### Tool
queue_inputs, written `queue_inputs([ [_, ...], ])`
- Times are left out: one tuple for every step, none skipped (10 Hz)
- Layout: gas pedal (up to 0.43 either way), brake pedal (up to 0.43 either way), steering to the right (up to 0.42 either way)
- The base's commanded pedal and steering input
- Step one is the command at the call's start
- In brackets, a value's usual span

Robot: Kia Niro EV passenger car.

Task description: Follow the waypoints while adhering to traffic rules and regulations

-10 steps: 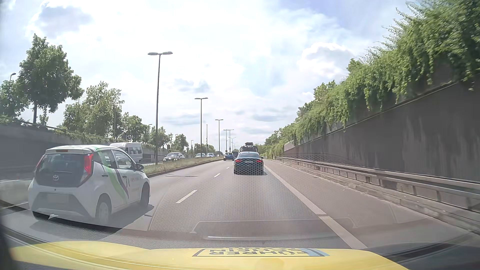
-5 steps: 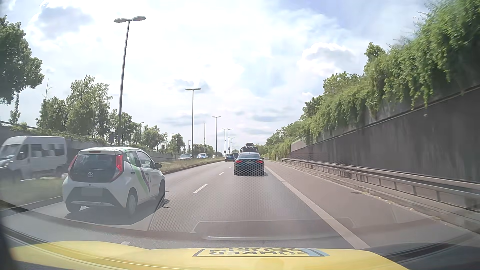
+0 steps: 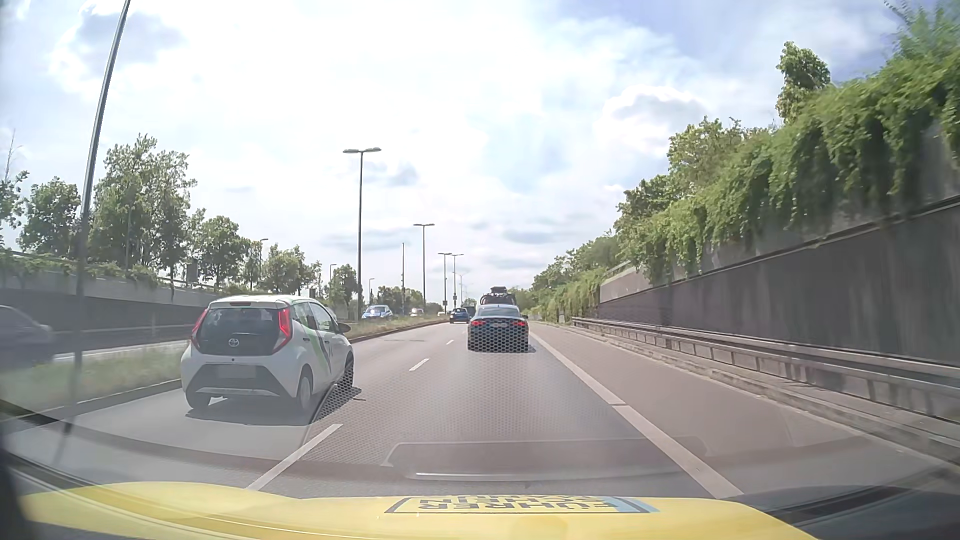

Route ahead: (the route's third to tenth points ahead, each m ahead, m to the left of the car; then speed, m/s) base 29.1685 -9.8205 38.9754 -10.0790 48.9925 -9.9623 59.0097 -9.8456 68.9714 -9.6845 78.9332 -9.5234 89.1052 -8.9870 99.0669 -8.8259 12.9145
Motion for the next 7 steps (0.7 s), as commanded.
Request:
queue_inputs([
  [0.118, 0.000, 0.001],
  [0.118, 0.000, 0.001],
  [0.118, 0.000, 0.001],
  [0.130, 0.000, 0.001],
  [0.130, 0.000, 0.001],
  [0.130, 0.000, 0.001],
  [0.138, 0.000, 0.001],
])
